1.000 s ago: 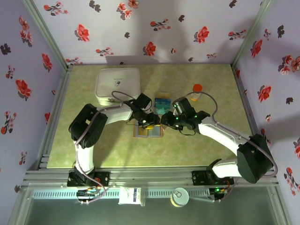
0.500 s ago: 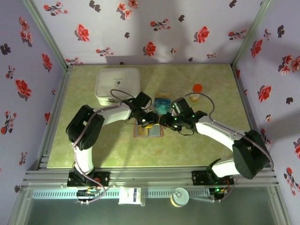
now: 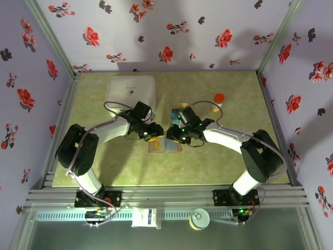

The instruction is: Take the credit cards out of the card holder

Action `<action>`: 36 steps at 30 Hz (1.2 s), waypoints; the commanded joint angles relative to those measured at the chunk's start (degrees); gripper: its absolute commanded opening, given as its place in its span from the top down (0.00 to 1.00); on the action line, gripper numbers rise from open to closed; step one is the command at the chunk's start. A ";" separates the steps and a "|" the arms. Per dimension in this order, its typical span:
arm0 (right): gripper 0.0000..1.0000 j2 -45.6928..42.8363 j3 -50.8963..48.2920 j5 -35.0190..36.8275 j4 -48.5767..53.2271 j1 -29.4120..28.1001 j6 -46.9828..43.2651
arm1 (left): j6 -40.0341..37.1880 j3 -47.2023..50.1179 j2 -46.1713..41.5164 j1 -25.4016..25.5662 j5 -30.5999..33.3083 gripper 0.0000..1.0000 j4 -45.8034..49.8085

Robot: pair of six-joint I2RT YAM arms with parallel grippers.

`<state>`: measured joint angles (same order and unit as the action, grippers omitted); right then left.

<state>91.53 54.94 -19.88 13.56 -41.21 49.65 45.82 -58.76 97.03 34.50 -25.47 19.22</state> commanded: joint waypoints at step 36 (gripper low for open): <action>0.62 -17.87 -5.33 13.13 11.76 0.52 -0.99 | 2.95 -10.51 11.80 6.81 -5.15 0.54 -6.84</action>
<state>74.72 50.89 -7.25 25.56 -40.86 47.72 47.97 -68.12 107.55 41.36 -29.69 13.69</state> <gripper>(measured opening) 0.380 0.454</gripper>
